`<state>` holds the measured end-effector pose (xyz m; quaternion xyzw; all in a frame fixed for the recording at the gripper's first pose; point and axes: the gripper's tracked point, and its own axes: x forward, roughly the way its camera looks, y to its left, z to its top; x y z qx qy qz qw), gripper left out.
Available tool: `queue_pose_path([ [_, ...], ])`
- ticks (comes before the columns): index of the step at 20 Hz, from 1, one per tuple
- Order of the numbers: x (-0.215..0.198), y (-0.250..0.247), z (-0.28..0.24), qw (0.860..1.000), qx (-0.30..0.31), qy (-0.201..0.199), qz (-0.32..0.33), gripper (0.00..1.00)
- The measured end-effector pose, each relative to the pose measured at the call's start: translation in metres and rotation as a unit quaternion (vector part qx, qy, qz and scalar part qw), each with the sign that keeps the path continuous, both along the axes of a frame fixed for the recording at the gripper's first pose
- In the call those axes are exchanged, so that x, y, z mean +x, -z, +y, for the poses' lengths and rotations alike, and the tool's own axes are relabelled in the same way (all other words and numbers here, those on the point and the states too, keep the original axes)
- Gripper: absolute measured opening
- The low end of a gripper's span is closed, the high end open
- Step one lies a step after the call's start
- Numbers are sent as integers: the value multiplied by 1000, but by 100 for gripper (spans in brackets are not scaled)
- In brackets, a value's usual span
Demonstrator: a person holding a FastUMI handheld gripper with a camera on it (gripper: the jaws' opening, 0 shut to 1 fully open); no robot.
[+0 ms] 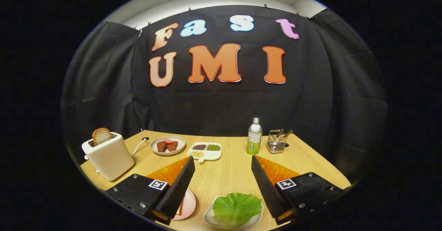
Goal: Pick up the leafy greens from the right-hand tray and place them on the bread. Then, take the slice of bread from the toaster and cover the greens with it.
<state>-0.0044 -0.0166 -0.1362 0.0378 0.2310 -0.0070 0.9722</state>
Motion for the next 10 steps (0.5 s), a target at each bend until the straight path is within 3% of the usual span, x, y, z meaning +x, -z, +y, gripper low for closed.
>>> queue_pose_path([
  [10,-29,80,-1,991,11,8,134,96],
])
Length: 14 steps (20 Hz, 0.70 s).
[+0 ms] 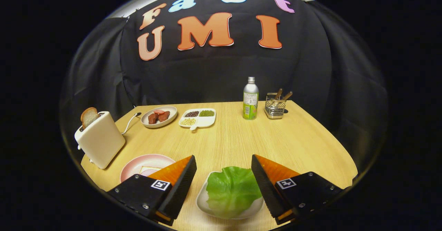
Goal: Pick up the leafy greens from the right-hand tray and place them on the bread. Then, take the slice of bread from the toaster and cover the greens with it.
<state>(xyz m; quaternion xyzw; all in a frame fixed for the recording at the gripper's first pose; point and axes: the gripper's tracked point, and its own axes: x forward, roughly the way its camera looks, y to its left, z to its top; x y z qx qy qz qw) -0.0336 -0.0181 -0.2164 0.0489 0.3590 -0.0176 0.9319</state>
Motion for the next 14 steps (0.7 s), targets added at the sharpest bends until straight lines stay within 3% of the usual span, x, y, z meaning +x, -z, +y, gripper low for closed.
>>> queue_pose_path([
  [6,-16,42,0,998,-11,6,62,96],
  [14,-36,74,3,992,-10,9,123,78],
])
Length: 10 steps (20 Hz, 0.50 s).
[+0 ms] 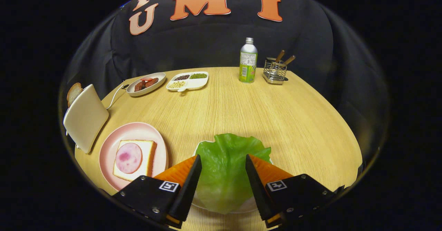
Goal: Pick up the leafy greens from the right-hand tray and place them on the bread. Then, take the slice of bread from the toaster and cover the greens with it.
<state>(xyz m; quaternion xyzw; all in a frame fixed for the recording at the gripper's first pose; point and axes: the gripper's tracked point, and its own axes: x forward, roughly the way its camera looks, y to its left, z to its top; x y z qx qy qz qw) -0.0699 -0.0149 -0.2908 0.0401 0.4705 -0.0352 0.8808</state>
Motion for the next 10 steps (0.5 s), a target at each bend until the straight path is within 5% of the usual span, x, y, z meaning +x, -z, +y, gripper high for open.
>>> queue_pose_path([
  [10,-6,16,0,1000,-13,-7,13,34],
])
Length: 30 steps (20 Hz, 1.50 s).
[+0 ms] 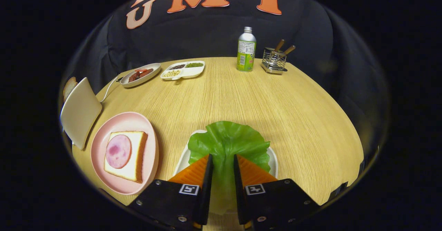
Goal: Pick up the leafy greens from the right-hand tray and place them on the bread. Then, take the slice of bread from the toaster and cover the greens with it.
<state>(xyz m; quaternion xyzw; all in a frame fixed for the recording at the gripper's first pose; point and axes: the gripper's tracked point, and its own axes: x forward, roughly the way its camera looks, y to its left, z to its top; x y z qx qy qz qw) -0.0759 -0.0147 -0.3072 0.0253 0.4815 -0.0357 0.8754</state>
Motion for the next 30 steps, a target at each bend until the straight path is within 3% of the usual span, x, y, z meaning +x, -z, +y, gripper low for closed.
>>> queue_pose_path([
  [1,1,0,2,1000,3,-3,-3,25],
  [5,4,-1,6,1000,16,-1,-19,4],
  [7,4,-4,9,999,28,-2,-25,1],
  [17,22,-59,28,990,99,-7,-102,1],
  [23,30,-86,73,981,137,-53,-128,1],
  [30,24,-73,135,975,171,-106,-97,1],
])
